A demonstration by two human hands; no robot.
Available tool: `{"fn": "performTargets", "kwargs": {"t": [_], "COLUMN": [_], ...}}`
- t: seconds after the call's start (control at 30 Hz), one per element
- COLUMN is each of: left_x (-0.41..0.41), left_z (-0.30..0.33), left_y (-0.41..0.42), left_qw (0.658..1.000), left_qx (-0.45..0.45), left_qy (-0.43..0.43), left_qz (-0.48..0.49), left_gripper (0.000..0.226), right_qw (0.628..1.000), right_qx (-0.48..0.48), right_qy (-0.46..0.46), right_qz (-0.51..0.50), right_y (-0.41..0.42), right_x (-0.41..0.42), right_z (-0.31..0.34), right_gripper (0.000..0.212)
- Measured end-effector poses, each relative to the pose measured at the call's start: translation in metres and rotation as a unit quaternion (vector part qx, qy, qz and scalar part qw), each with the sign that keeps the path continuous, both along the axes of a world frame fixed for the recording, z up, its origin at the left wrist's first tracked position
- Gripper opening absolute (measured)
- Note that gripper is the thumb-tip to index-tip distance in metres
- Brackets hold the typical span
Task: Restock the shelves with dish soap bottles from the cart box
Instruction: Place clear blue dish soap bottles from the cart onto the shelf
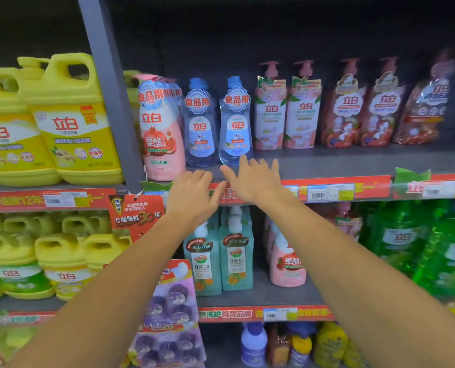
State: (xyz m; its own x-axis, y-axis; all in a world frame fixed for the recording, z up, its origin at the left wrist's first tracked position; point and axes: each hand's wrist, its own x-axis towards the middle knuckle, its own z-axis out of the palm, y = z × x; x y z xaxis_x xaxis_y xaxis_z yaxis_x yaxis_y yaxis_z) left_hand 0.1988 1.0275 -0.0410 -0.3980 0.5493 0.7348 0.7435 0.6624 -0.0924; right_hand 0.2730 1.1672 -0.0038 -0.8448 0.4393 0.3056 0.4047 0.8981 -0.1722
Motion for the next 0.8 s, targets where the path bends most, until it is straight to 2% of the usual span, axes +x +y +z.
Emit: {"fn": "performTargets", "kwargs": {"t": [0.17,0.3,0.4,0.5,0.67,0.8], "left_x": [0.009,0.015,0.023,0.041,0.092,0.165], "left_z": [0.005,0.002,-0.013,-0.032,-0.071,-0.081], "left_y": [0.001,-0.001,-0.008,-0.007,0.033,0.077], "left_qw": [0.996,0.996,0.996,0.979,0.951,0.928], "left_qx": [-0.062,-0.067,-0.067,-0.136,-0.21,-0.207], "left_qy": [-0.045,-0.041,0.029,0.084,0.03,-0.019], "left_qz": [0.04,0.032,-0.04,-0.13,-0.225,-0.309], "left_gripper": [0.046,0.056,0.061,0.065,0.058,0.055], "right_qw": [0.996,0.991,0.991,0.993,0.994,0.987], "right_qx": [0.091,0.126,0.123,0.109,0.044,-0.005], "right_qy": [0.021,0.035,0.053,0.031,-0.048,-0.072], "right_qz": [-0.012,-0.022,-0.017,-0.045,-0.086,-0.145], "right_y": [-0.009,-0.014,-0.018,-0.016,-0.008,0.003], "right_x": [0.025,0.042,0.061,0.097,0.191,0.275], "right_z": [-0.017,-0.031,-0.049,-0.074,-0.106,-0.115], "right_gripper": [0.071,0.073,0.075,0.075,0.07,0.067]}}
